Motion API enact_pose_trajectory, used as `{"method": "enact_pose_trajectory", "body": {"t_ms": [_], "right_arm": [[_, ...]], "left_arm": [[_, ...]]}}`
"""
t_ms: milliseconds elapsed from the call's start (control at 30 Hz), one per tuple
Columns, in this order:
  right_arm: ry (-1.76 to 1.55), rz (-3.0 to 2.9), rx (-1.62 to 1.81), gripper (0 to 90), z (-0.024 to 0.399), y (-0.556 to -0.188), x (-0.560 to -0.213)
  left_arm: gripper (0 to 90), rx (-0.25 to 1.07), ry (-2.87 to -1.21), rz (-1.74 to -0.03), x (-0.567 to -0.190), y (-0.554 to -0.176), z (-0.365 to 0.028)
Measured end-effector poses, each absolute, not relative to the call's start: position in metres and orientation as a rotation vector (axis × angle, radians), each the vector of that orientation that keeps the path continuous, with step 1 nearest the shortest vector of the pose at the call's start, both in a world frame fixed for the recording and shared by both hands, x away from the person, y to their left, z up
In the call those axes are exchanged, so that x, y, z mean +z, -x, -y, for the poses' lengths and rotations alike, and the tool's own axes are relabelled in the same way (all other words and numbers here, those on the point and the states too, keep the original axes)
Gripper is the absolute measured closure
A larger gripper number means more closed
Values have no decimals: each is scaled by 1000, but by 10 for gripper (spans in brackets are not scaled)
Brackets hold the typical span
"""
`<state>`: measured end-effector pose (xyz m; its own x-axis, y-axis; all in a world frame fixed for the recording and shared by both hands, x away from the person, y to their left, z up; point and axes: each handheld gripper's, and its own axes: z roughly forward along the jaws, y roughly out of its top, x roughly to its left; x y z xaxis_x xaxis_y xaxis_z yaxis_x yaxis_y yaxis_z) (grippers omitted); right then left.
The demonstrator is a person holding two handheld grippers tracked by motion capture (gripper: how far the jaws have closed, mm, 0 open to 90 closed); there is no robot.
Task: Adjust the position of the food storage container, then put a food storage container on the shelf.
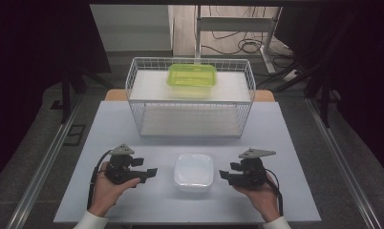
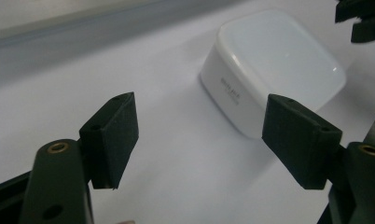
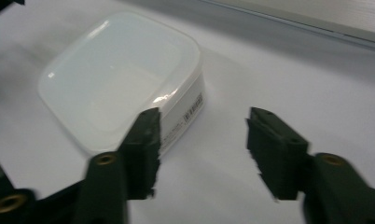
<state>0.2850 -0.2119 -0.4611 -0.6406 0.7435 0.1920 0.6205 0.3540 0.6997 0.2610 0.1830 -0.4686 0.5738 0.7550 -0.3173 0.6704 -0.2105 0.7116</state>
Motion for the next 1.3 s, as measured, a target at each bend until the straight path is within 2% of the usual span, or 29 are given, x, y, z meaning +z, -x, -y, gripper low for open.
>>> {"method": "enact_pose_trajectory", "body": {"t_ms": [100, 267, 1067, 1267, 1300], "right_arm": [[-1252, -2465, 1197, 319, 215, -282, -460], [-1281, -2470, 1260, 273, 220, -283, -461], [-1300, -2469, 1289, 270, 215, -279, -460], [-1353, -2461, 1308, 269, 211, -286, -462], [-1366, -2462, 1325, 272, 210, -289, -462]], "left_arm": [[258, 120, -1919, -1146, -465, -259, -181], [254, 92, -1911, -1149, -465, -259, -179], [266, 62, -1875, -1148, -465, -258, -161], [332, 43, -1854, -1153, -472, -269, -153], [343, -6, -1829, -1166, -474, -275, -152]]}}
